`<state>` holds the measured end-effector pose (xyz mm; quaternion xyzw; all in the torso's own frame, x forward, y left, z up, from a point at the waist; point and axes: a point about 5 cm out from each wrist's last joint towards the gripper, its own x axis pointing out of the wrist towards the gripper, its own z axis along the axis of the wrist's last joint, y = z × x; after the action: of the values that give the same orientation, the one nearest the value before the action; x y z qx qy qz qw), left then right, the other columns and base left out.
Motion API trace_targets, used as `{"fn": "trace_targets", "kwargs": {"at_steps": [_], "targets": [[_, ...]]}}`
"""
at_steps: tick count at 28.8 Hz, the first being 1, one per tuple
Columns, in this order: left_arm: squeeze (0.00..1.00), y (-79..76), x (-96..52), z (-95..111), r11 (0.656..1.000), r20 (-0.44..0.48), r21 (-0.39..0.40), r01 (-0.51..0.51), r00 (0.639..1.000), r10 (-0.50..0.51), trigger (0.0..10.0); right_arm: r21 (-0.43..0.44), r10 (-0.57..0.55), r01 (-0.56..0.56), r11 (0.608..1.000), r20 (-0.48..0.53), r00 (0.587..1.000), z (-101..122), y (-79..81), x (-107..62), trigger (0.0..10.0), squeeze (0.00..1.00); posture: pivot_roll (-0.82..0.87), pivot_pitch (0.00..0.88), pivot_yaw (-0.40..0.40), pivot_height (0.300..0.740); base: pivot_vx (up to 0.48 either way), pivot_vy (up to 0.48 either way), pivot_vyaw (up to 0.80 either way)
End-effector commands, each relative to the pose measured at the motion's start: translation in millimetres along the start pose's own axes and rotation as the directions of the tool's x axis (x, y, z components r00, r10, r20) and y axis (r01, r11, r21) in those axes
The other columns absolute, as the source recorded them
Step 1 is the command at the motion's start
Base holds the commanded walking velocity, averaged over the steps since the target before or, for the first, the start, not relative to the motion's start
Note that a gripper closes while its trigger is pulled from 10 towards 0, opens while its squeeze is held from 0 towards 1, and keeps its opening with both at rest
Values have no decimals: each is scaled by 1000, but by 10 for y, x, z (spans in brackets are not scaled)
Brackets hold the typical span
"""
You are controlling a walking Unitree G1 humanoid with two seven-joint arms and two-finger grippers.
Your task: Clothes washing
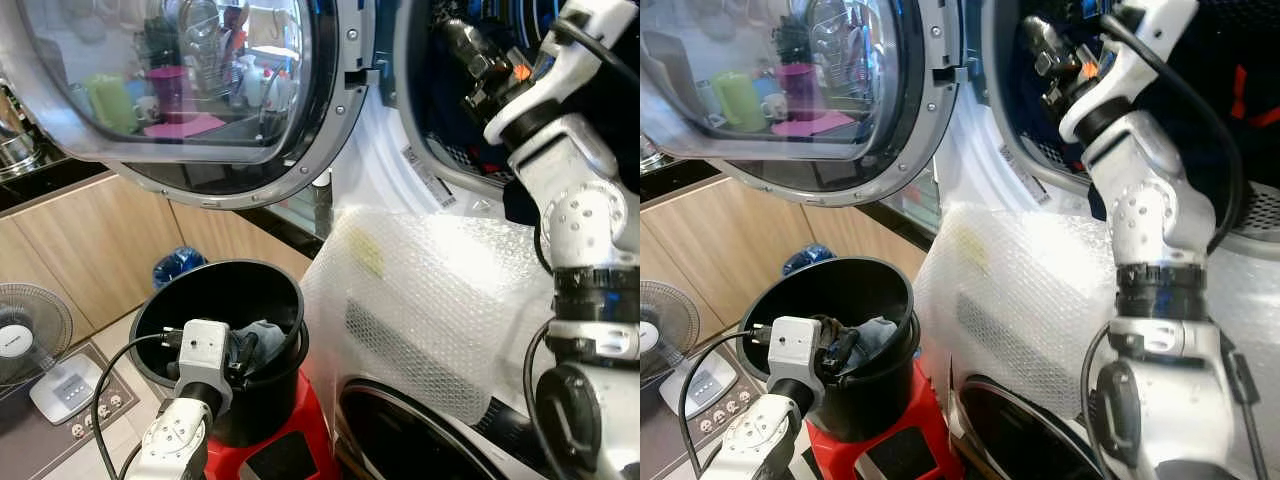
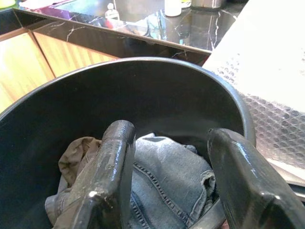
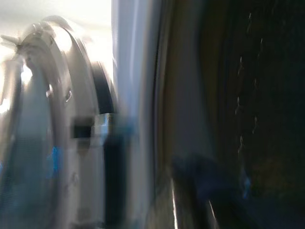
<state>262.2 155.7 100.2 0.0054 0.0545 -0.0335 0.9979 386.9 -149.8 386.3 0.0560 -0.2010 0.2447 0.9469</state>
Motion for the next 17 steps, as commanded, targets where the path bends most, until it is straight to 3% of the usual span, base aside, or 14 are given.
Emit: {"fn": "trace_targets", "kwargs": {"at_steps": [1,3,4,5,6,8,9,10,11,13,15,16,17], "targets": [[0,43,-3,8,1000,2,8,-16,1000,16,10000,-113,-89,89,990,1,996,106,-104,74,0,0,60,0,44,740,0,0,0],[0,47,-3,8,1000,2,7,-17,1000,17,10000,-140,-146,144,980,2,989,157,-181,102,0,0,60,0,44,740,0,0,0],[0,54,-8,8,1000,0,10,-17,1000,17,10000,-154,-288,286,946,12,958,293,-364,108,0,0,61,0,46,740,0,0,0],[0,54,-8,8,1000,0,10,-17,1000,17,10000,-154,-288,286,946,12,958,293,-364,108,0,0,61,0,46,740,0,0,0],[0,58,-9,10,1000,0,11,-17,1000,17,10000,-157,-367,367,917,27,930,388,-467,82,0,0,62,0,50,740,0,0,0],[0,62,-11,7,1000,-1,13,-18,1000,18,10000,-167,-550,552,817,63,833,569,-687,-26,0,0,61,0,50,740,0,0,0],[0,60,-10,5,1000,-2,13,-17,1000,17,10000,-180,-653,660,730,104,750,700,-815,-121,0,0,59,0,52,740,0,0,0],[0,60,-10,5,1000,-2,13,-17,1000,17,10000,-180,-653,660,730,104,750,700,-815,-121,0,0,59,0,52,740,0,0,0],[0,54,-12,1,1000,-3,13,-15,1000,15,10000,-146,-729,744,652,149,668,840,-924,-229,0,0,62,0,50,740,0,0,0],[0,53,-12,-1,1000,-4,12,-15,1000,15,10000,-144,-760,783,604,189,621,960,-987,-303,0,0,62,0,50,740,0,0,0],[0,48,-12,3,1000,-2,12,-15,1000,15,10000,-247,-805,839,485,249,538,1036,-1077,-414,0,0,67,0,47,740,0,0,0],[0,48,-12,3,1000,-2,12,-15,1000,15,10000,-247,-805,839,485,249,538,1036,-1077,-414,0,0,67,0,47,740,0,0,0],[0,51,-14,4,1000,-2,13,-17,1000,17,10000,-243,-841,867,436,232,488,979,-1168,-503,0,0,67,0,46,740,0,0,0]]}}
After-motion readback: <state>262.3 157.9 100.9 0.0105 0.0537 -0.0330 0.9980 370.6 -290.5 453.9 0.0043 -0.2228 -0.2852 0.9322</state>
